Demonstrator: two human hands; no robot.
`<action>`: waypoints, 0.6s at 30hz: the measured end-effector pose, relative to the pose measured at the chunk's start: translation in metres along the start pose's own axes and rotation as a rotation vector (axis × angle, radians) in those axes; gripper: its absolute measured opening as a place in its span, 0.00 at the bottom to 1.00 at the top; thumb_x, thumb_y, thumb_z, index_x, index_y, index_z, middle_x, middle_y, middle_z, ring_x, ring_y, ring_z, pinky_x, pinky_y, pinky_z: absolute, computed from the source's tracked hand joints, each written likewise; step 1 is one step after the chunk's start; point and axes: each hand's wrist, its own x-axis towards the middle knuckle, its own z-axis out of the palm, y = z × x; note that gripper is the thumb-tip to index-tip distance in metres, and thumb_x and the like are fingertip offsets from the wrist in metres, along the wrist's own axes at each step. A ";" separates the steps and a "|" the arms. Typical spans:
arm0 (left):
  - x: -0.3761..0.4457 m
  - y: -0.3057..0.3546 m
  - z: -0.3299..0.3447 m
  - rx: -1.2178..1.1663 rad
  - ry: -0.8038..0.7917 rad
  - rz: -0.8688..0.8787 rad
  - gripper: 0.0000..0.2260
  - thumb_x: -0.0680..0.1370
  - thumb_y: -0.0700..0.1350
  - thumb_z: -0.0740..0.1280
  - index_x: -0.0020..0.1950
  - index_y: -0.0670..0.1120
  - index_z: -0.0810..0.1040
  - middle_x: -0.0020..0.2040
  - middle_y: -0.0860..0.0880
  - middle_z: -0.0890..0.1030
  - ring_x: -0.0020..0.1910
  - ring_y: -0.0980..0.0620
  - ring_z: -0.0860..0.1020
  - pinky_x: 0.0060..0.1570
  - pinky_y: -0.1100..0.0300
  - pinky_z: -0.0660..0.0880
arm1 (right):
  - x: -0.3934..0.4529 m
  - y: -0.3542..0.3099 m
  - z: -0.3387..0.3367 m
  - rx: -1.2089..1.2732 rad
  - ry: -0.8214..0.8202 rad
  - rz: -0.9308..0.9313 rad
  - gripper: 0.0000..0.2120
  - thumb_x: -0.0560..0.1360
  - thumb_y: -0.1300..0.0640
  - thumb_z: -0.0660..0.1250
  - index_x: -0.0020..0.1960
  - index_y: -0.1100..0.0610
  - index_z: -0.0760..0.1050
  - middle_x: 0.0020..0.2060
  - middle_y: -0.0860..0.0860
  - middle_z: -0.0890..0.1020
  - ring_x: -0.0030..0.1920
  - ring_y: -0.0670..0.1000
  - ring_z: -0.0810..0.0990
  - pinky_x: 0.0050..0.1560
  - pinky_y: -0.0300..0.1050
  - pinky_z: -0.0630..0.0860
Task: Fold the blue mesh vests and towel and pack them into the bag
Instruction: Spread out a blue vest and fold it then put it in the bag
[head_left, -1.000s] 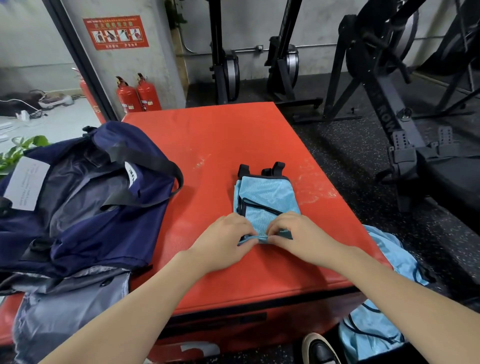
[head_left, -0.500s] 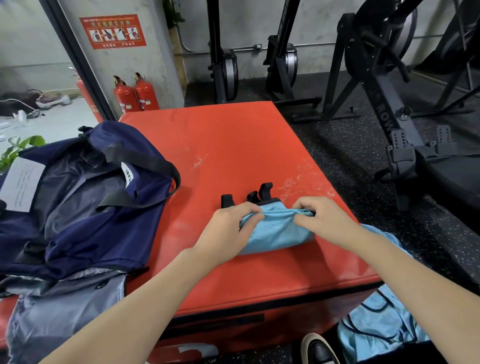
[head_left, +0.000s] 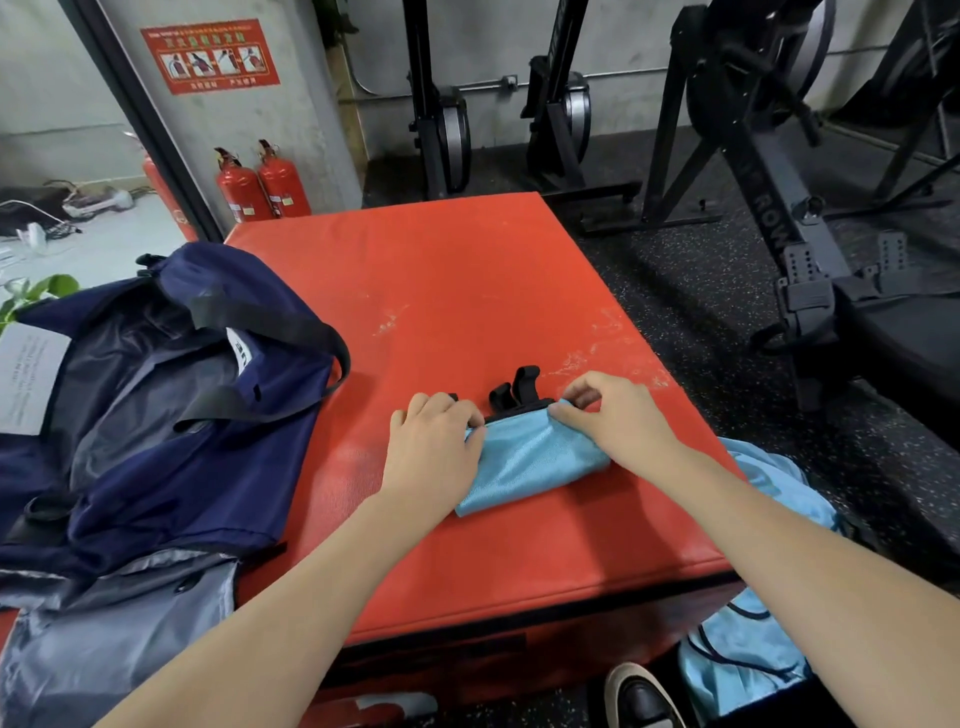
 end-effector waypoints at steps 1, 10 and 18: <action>0.000 -0.002 0.002 -0.002 0.032 0.028 0.03 0.77 0.45 0.68 0.48 0.52 0.81 0.47 0.53 0.78 0.50 0.47 0.73 0.46 0.54 0.63 | 0.001 -0.001 0.000 -0.038 -0.011 0.022 0.09 0.71 0.41 0.74 0.44 0.45 0.80 0.39 0.41 0.82 0.45 0.45 0.81 0.47 0.46 0.76; 0.004 -0.001 -0.003 -0.103 -0.216 0.223 0.13 0.82 0.47 0.60 0.60 0.58 0.81 0.61 0.55 0.79 0.56 0.55 0.77 0.59 0.54 0.68 | -0.003 -0.006 0.001 -0.129 0.009 0.052 0.14 0.75 0.35 0.66 0.48 0.45 0.79 0.45 0.43 0.82 0.51 0.50 0.80 0.50 0.49 0.76; -0.013 0.031 -0.028 -0.053 -0.320 -0.109 0.23 0.82 0.59 0.58 0.34 0.46 0.75 0.32 0.48 0.76 0.38 0.44 0.78 0.37 0.54 0.70 | -0.015 -0.017 0.013 -0.117 -0.055 0.084 0.23 0.73 0.35 0.67 0.60 0.48 0.71 0.48 0.44 0.80 0.55 0.53 0.80 0.57 0.53 0.76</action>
